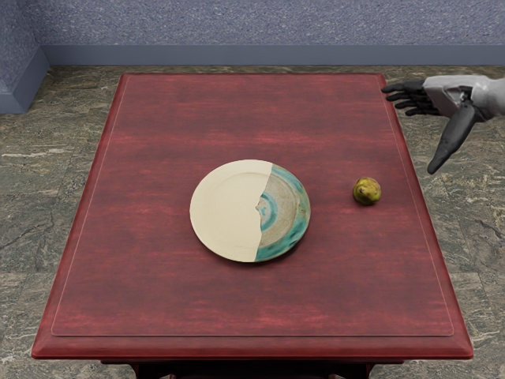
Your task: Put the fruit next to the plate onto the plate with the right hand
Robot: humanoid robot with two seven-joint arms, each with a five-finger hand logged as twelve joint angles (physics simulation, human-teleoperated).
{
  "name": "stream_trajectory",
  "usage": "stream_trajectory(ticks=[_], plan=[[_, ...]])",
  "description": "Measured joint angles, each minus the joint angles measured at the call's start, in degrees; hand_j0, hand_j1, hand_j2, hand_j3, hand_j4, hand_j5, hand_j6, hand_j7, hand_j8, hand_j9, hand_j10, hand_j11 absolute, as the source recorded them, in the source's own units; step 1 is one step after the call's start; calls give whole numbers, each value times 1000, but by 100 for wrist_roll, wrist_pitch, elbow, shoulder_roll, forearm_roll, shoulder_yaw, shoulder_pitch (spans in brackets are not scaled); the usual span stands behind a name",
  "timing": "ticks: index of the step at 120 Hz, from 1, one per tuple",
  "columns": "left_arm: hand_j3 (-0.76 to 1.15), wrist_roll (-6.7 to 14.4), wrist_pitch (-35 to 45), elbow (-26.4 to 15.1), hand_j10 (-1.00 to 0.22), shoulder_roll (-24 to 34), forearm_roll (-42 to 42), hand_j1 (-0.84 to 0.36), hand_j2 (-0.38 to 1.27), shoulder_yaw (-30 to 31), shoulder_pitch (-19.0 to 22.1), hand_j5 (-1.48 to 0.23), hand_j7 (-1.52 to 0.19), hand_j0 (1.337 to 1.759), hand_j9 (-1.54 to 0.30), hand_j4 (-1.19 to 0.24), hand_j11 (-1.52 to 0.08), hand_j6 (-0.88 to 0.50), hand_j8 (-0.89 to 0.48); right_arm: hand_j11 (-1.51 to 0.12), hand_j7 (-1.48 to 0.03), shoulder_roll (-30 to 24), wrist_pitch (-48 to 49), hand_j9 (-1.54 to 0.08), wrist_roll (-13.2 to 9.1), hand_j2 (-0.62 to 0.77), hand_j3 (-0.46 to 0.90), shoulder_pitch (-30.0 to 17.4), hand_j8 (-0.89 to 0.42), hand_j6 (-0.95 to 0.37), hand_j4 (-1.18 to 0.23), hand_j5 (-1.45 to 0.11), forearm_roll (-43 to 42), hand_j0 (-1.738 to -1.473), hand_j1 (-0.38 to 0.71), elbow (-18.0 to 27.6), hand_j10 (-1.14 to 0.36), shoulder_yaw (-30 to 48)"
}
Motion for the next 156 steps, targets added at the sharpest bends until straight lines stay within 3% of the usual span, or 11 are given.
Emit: stream_trajectory(ticks=[22,26,30,39,44,52,61,96,121,156], plan=[[0,0,0,2,0,0,0,349,0,0,-4,0,0,1658,0,0,0,0,0,-38,-38,130,0,-38,8,-4,0,28,-33,-35,-33,-39,-5,-1658,-316,44,-32,16],[0,0,0,2,0,0,0,349,0,0,0,0,0,1658,0,0,0,0,0,-38,-38,198,0,-38,-75,-4,0,43,-33,-34,-33,-39,-5,-1658,-316,129,-32,33],[0,0,0,1,0,0,0,349,0,0,-3,0,0,1658,0,0,0,0,0,-38,-38,262,0,-38,-338,-4,0,57,-33,-34,-33,-39,1,-1658,-316,291,-32,66],[0,0,-1,0,0,0,0,349,0,0,-4,0,0,1658,0,0,0,0,0,-38,-38,426,0,-38,-1292,-5,0,82,-33,-34,-33,-39,15,-1658,-315,743,-32,174],[0,0,0,0,0,0,0,349,0,0,-4,0,0,1658,0,0,0,0,0,-38,-38,522,0,-38,-1677,-5,0,88,-33,-34,-33,-39,17,-1658,-315,905,-32,237],[0,0,-1,1,0,0,0,349,0,0,-3,0,0,1658,0,0,0,0,0,-38,-38,594,0,-38,-2047,-5,0,95,-33,-34,-33,-39,-45,-1658,-315,1120,-32,297],[0,0,-1,1,0,0,0,349,0,0,-4,0,0,1658,0,0,0,0,0,-38,-38,610,0,-38,-2258,-5,0,101,-33,-34,-33,-39,-316,-1658,-315,1481,-32,331],[0,0,0,-2,0,0,0,349,0,1,-4,0,0,1658,0,0,0,0,0,-42,-42,691,-1361,-43,-2447,-6,0,-230,-36,-37,-36,-43,-1562,-1658,-311,2718,-35,298],[0,0,-1,1,0,0,0,349,0,1,-2,0,0,1658,0,0,0,0,0,-43,-43,1031,-2560,-44,-2457,-5,0,-784,-37,-38,-37,-44,-2812,-1658,-310,2896,-36,290],[0,0,0,0,0,0,0,349,0,0,-4,0,0,1658,0,0,0,0,0,-48,-48,1055,-3188,-49,-2459,-5,0,-1384,-41,-43,-41,-49,-3351,-1658,-306,2957,-40,293]])
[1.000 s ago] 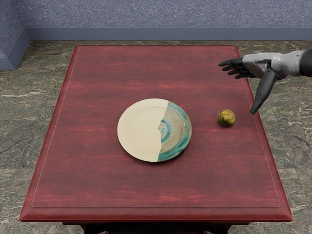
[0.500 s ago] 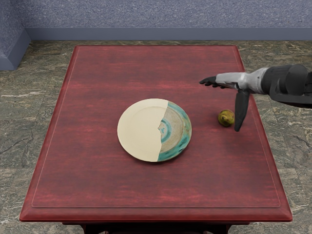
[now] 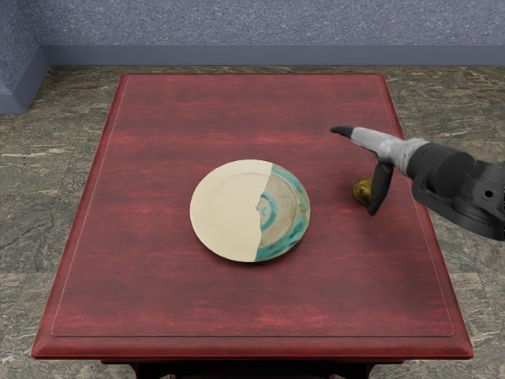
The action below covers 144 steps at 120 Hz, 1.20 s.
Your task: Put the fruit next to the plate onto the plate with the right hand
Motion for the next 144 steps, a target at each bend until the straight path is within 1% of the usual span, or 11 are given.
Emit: stream_trajectory(ticks=[17,39,70,86,128,144], plan=[[0,0,0,-1,0,0,0,349,0,0,0,0,0,1658,0,0,0,0,0,-68,-68,38,-154,-68,0,-8,0,-159,-57,-58,-56,-68,-169,-1658,-288,-38,-55,-21],[0,0,0,-1,0,0,0,349,0,0,1,0,0,1658,0,0,0,0,0,-96,-95,79,-191,-96,0,-12,0,-201,-78,-79,-77,-96,-378,-1658,-263,-133,-76,-209],[0,0,0,0,0,0,0,349,0,0,5,0,0,1658,0,0,0,0,0,-267,-266,71,-249,-267,0,-38,0,-230,-210,-211,-209,-267,-482,-1658,-105,-132,-208,-299],[0,0,0,2,0,0,0,349,0,0,3,0,0,1658,0,0,0,0,0,-325,-325,62,-305,-325,0,-47,0,-286,-255,-256,-254,-326,-583,-1658,-51,-136,-253,-321],[0,0,-1,0,0,0,0,349,0,0,6,0,0,1658,0,0,0,0,0,-378,-377,66,-448,-378,0,-54,0,-378,-295,-296,-294,-378,-817,-1658,-3,-275,-294,-463],[0,0,0,0,0,0,0,349,0,0,4,0,0,1658,0,0,0,0,0,-421,-420,83,-458,-421,0,-61,0,-392,-328,-330,-328,-421,-909,-1658,37,-315,-327,-475]])
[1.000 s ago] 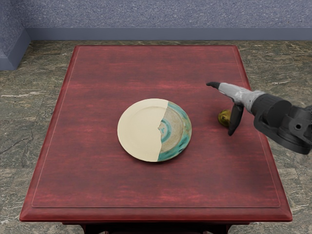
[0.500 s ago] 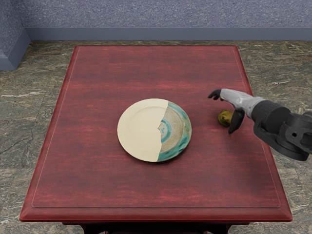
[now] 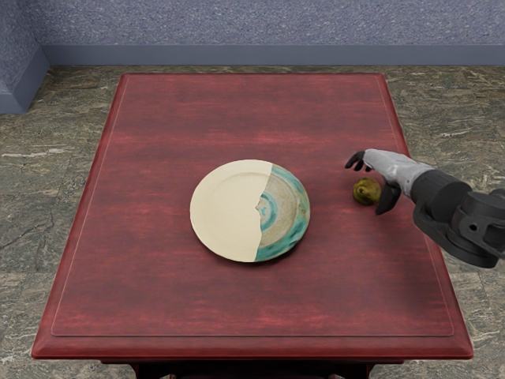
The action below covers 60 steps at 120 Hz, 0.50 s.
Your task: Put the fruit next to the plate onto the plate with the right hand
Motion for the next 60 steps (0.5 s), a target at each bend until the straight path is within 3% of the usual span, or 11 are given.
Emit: stream_trajectory(ticks=[60], plan=[[0,0,0,-1,0,0,0,349,0,0,3,0,0,1658,0,0,0,0,0,-464,-463,114,-94,-464,0,-67,0,-48,-361,-362,-360,-464,-96,-1658,76,-112,-360,-57]])
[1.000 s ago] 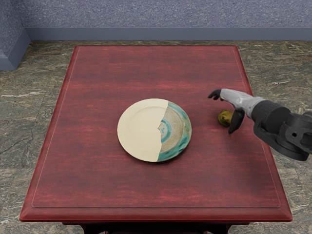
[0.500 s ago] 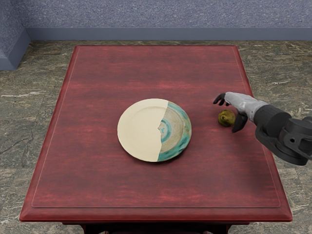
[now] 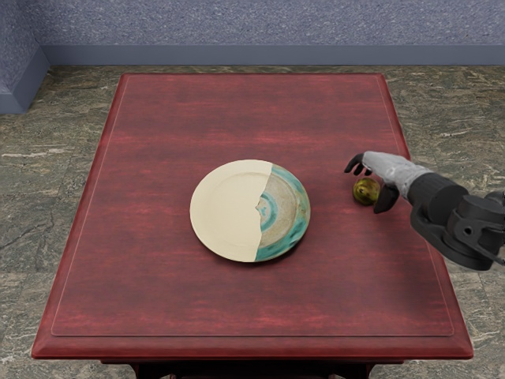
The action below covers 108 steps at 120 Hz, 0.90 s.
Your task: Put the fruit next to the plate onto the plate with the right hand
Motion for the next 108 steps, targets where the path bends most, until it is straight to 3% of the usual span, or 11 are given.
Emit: stream_trajectory(ticks=[38,97,108], plan=[[0,0,-1,0,0,0,0,349,0,0,-4,0,0,1658,0,0,0,0,0,-467,-467,52,-175,-468,0,-68,0,-8,-363,-364,-363,-468,-16,-1658,80,-111,-362,-77],[0,0,-1,1,0,0,0,349,0,0,-3,0,0,1658,0,0,0,0,0,-597,-603,107,-276,-598,0,-84,-1,-53,-438,-447,-479,-591,-30,-1657,201,-198,-475,-117],[0,0,0,0,0,0,0,349,0,0,-7,0,0,1658,0,0,0,0,0,-655,-661,124,-279,-656,-1,-26,0,-62,-413,-425,-534,-638,-41,-1656,244,-218,-524,-113]])
